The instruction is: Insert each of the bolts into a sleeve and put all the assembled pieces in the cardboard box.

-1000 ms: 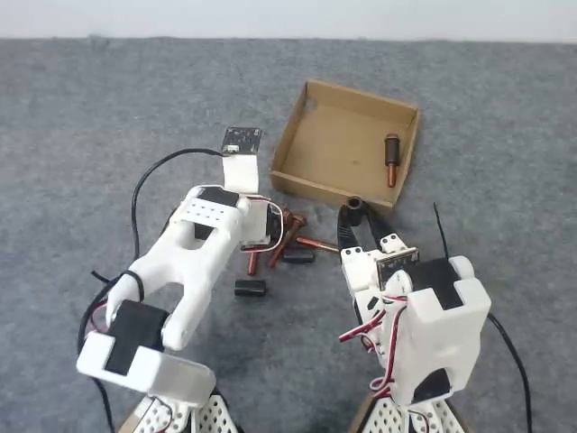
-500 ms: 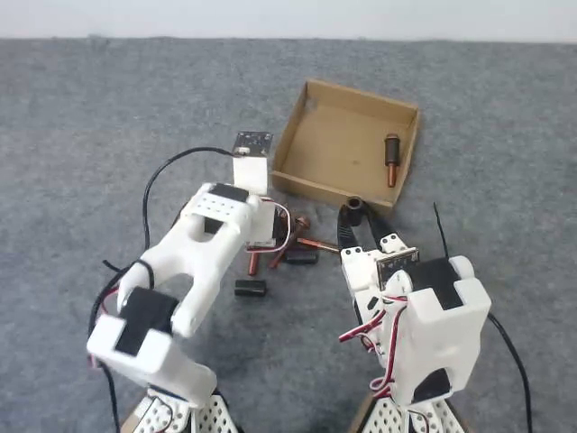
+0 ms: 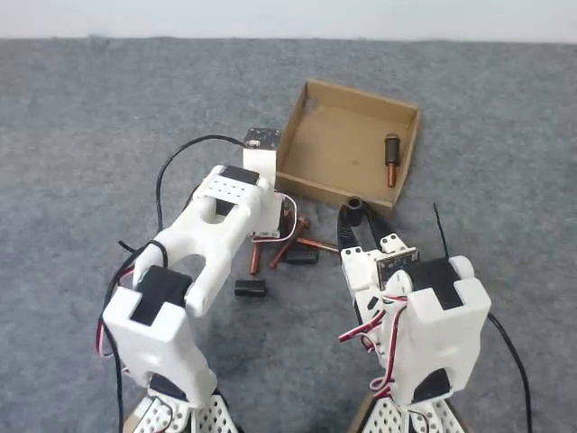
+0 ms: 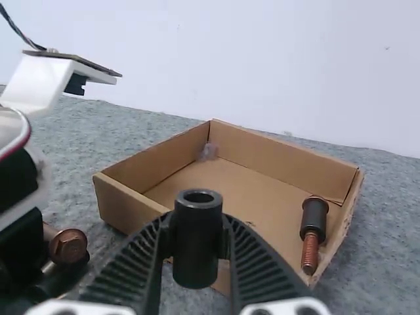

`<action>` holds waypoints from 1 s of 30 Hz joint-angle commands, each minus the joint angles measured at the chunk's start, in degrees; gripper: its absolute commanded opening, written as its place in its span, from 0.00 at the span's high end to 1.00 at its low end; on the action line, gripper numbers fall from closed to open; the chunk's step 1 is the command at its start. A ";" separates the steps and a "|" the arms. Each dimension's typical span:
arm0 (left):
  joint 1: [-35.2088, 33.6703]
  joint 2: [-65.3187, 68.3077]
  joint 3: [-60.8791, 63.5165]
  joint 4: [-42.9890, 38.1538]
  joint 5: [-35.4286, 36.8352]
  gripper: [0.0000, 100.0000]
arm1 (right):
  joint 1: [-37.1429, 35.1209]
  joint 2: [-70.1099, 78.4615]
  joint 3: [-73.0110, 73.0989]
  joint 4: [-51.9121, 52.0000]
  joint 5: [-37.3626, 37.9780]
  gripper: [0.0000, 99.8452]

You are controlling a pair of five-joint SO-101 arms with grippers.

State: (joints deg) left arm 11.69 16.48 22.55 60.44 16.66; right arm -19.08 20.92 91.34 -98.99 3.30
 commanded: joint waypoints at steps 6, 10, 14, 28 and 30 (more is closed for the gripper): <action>-0.79 -17.23 13.05 -10.81 -1.58 0.99 | -0.04 -0.13 0.62 -1.27 0.44 0.99; -0.79 -25.58 19.47 -14.95 -1.49 0.99 | -0.04 -0.13 0.62 -1.27 0.44 0.99; -1.67 -32.53 25.63 -19.78 -1.49 0.99 | -0.04 -0.13 0.62 -1.27 0.44 0.99; -7.65 -42.81 44.35 -38.95 -1.49 0.99 | -2.95 -0.04 -1.58 -0.57 0.53 0.99; -7.65 -42.81 45.49 -41.85 -1.49 0.99 | -4.35 -0.04 -3.08 1.19 0.62 0.99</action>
State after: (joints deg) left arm 4.48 -22.73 67.30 25.36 15.60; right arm -21.63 20.92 91.08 -98.64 3.30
